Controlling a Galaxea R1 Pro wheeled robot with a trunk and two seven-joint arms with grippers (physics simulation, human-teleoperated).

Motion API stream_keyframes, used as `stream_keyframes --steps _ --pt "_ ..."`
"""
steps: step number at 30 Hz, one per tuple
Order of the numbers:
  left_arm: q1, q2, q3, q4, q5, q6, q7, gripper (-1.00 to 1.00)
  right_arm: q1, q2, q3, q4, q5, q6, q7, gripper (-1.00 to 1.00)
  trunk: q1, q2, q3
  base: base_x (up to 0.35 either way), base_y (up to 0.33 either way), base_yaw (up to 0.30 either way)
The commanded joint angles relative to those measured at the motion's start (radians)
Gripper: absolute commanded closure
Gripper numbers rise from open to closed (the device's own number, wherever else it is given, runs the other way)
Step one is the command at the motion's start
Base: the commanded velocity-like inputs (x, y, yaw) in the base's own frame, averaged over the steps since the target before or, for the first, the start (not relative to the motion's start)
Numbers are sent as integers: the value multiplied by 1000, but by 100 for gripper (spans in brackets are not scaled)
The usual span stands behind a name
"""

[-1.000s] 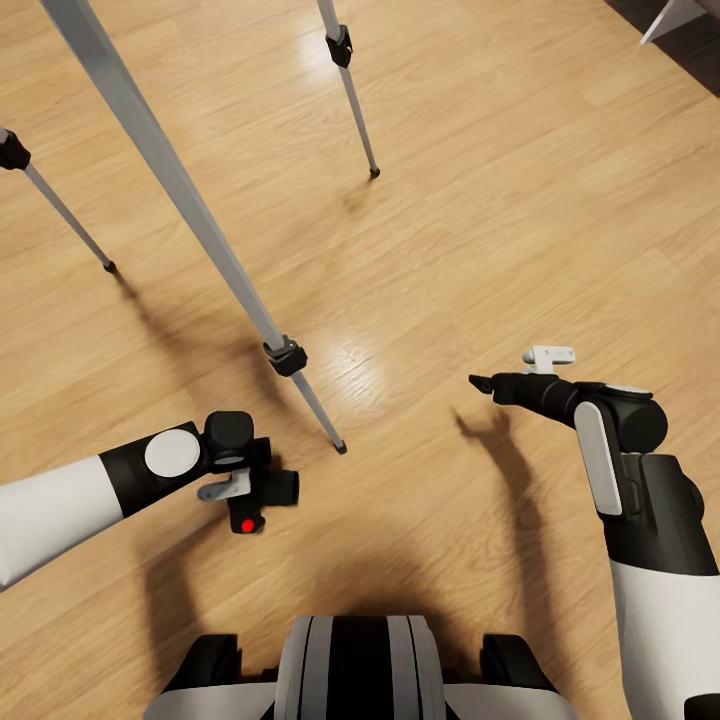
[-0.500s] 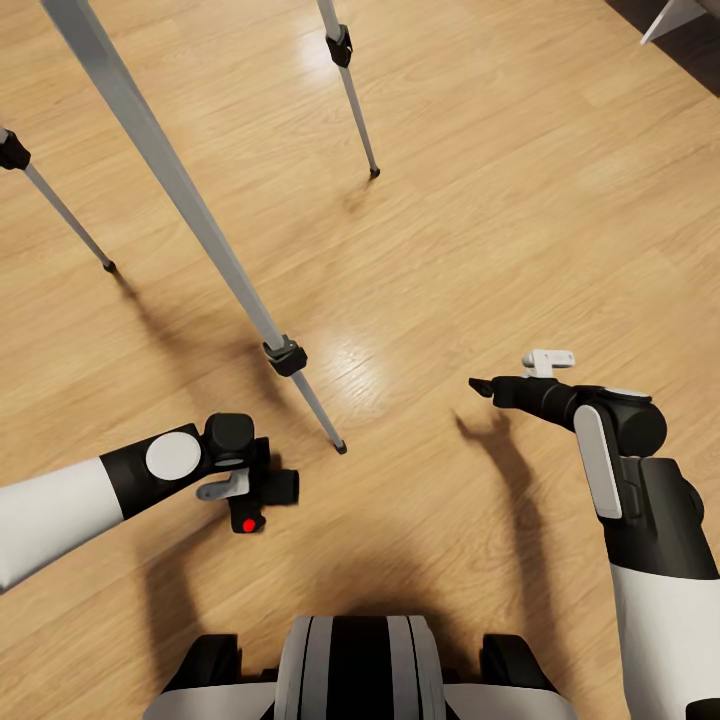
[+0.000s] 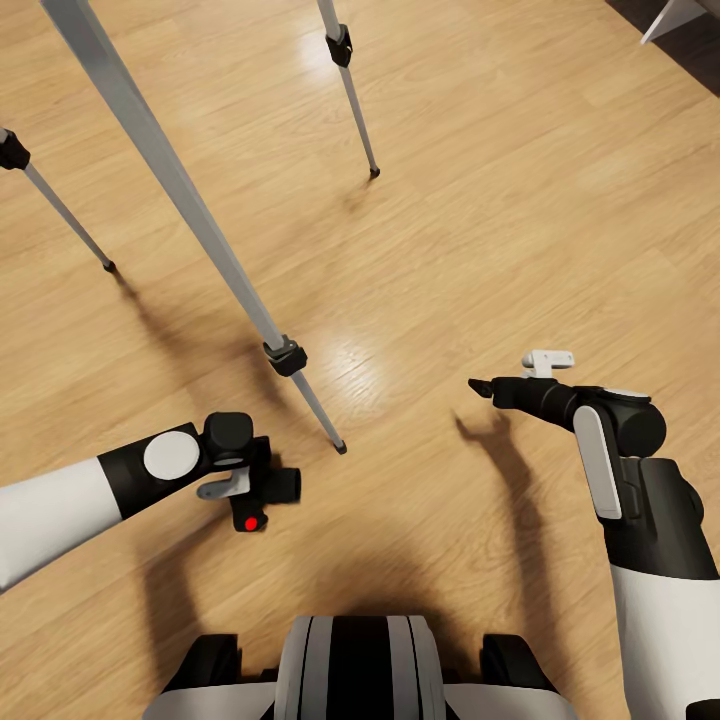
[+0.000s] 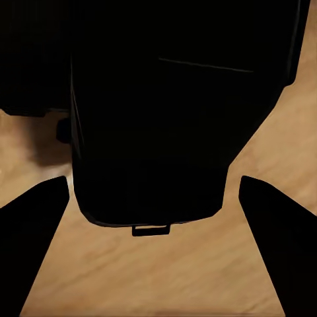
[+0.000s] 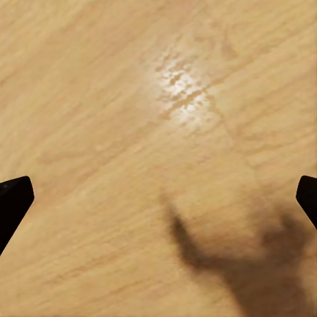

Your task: Attach the digital camera to the camera tripod in the bedroom.

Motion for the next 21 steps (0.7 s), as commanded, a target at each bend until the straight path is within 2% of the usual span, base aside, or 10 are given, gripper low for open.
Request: stream_keyframes --steps 1,14,19,21 --pt "-1 1 -3 -3 -4 -5 0 100 0 0 -1 -1 -1 5 3 -100 0 0 -1 0 0 0" --pt "-2 12 8 -66 -2 -1 -21 100 0 0 -2 -1 -1 5 3 -100 0 0 -1 0 0 0" --pt "-1 28 30 -99 4 0 -35 100 0 -3 -3 -1 0 5 4 -100 0 0 -1 0 0 0" --pt "3 44 38 -125 8 1 -39 100 0 -4 -4 -1 0 5 5 -100 0 0 -1 0 0 0"
